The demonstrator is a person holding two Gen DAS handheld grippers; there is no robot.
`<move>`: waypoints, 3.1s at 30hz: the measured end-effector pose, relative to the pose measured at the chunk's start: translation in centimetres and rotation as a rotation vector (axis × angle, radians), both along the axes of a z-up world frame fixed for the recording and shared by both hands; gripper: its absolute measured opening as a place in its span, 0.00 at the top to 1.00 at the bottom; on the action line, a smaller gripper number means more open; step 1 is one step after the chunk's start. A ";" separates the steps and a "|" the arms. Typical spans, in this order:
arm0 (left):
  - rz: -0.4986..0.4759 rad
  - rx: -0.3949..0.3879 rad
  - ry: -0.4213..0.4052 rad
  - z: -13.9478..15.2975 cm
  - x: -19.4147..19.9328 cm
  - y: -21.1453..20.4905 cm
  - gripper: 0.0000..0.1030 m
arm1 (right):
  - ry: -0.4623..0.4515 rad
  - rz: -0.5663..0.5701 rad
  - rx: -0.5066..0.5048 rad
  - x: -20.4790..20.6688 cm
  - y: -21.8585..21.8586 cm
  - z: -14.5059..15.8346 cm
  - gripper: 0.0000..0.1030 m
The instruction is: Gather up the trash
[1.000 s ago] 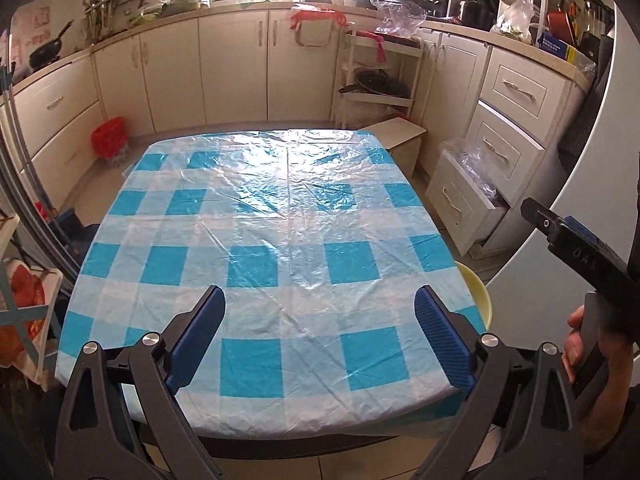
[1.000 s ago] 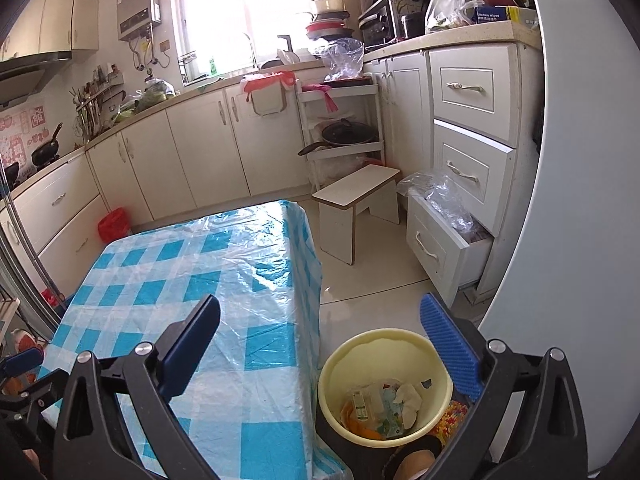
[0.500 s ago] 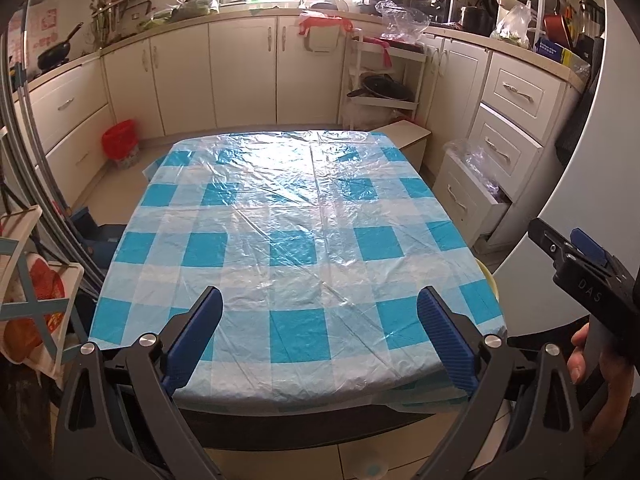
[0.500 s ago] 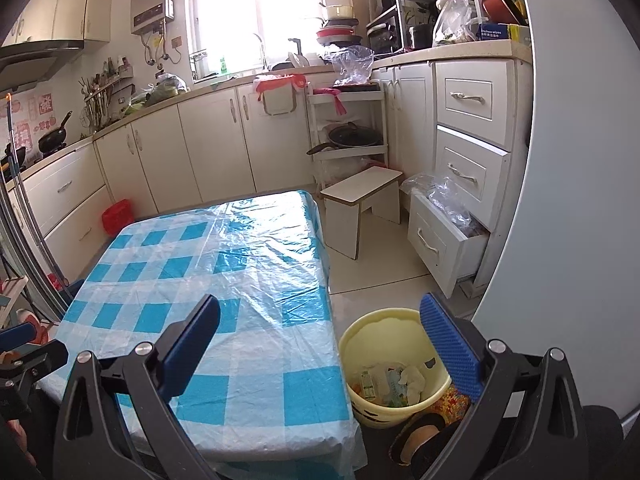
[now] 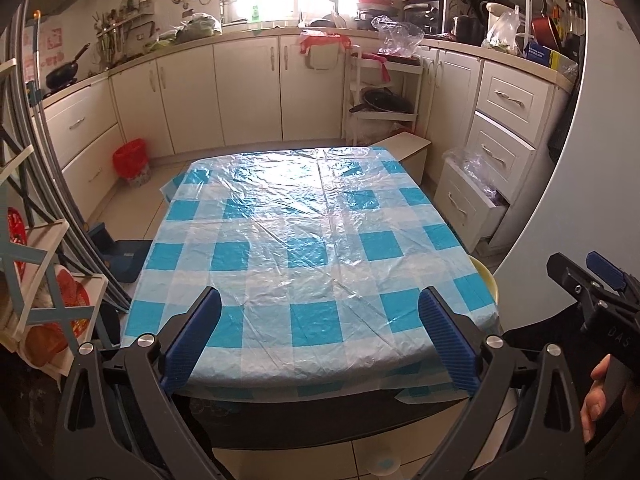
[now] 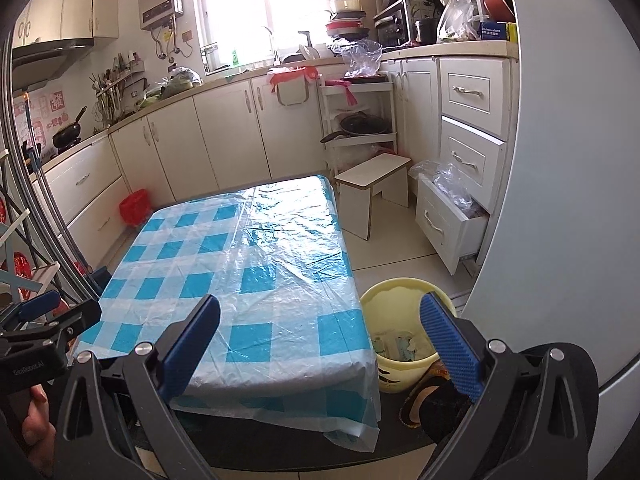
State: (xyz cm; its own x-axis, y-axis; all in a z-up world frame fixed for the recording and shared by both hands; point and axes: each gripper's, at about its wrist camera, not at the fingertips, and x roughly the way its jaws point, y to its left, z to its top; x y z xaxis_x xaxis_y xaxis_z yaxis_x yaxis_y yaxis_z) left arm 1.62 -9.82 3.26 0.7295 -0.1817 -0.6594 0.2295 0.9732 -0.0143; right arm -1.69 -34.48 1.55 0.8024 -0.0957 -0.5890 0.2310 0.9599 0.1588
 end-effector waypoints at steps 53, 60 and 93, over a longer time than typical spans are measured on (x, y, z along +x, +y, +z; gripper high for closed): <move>0.097 0.119 -0.028 2.1 -4.0 1.6 0.08 | 0.007 0.077 -0.036 -2.9 5.1 0.2 0.07; 0.107 0.120 -0.025 2.3 -4.1 1.7 0.08 | 0.013 0.081 -0.037 -2.7 5.3 0.1 0.07; 0.116 0.099 0.021 0.6 -2.9 2.6 0.08 | 0.035 0.106 -0.035 -1.9 5.2 -1.0 0.07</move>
